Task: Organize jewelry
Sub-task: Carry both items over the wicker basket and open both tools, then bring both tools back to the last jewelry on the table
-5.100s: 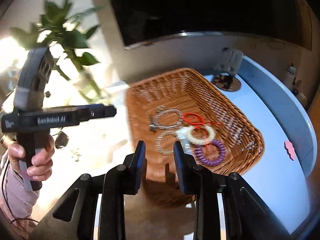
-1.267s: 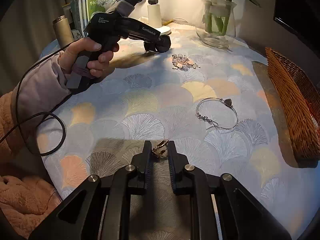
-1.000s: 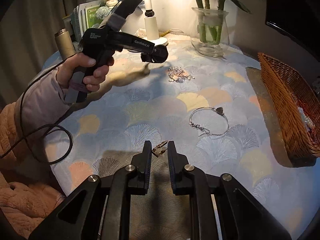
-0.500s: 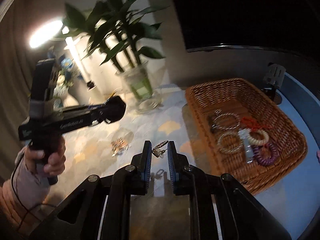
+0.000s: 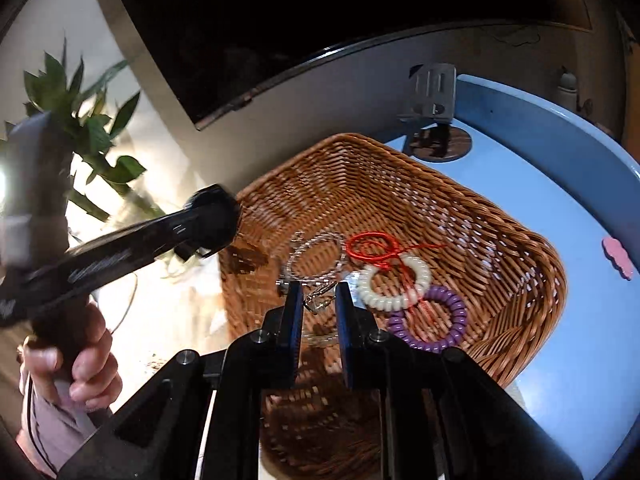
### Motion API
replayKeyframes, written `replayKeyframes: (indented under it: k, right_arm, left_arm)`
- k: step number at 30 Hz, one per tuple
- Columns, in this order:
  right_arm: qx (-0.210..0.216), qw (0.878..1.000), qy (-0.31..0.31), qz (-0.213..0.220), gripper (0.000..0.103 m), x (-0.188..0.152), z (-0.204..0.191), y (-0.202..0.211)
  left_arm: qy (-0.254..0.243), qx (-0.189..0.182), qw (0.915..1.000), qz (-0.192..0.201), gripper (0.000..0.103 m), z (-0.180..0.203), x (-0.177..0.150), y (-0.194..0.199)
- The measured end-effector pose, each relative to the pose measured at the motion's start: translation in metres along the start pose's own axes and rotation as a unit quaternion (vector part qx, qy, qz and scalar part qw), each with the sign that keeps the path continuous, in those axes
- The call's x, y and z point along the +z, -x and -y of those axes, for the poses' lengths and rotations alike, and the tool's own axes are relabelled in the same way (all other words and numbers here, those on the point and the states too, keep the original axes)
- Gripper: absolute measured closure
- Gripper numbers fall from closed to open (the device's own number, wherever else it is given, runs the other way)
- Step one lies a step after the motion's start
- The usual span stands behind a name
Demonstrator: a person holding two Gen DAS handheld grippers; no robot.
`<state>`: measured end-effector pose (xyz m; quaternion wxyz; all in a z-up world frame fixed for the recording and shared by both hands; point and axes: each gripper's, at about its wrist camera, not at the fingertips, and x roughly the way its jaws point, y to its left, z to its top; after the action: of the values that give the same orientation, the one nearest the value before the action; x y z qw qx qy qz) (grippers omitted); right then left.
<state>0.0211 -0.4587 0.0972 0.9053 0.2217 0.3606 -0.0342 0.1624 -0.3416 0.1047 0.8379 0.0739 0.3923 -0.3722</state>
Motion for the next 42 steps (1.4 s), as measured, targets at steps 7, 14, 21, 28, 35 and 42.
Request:
replayKeyframes:
  k: [7, 14, 21, 28, 35, 42]
  right_arm:
    - [-0.006, 1.0, 0.006, -0.013, 0.085, -0.002, 0.001, -0.011]
    - [-0.016, 1.0, 0.006, -0.023, 0.085, -0.003, 0.0, -0.019]
    - [0.016, 0.999, -0.009, -0.029, 0.078, -0.005, -0.001, -0.016]
    - [0.025, 1.0, -0.014, 0.008, 0.066, -0.003, -0.006, 0.02]
    - [0.064, 0.997, 0.019, 0.032, 0.066, -0.021, -0.041, 0.052]
    - [0.103, 0.991, 0.086, 0.022, 0.066, -0.067, -0.095, 0.05]
  left_arm:
    - [-0.013, 0.0, 0.9997, -0.022, 0.093, 0.005, 0.01, -0.027]
    - [-0.001, 0.004, 0.9994, -0.035, 0.093, -0.003, 0.012, -0.038]
    - [0.039, -0.035, 0.9982, -0.028, 0.071, -0.022, 0.002, -0.011]
    - [0.037, -0.03, 0.9989, 0.006, 0.056, -0.028, -0.024, 0.055]
    - [0.04, -0.01, 0.998, 0.047, 0.055, -0.042, -0.066, 0.143]
    - [0.085, 0.047, 0.9911, 0.092, 0.054, -0.081, -0.122, 0.224]
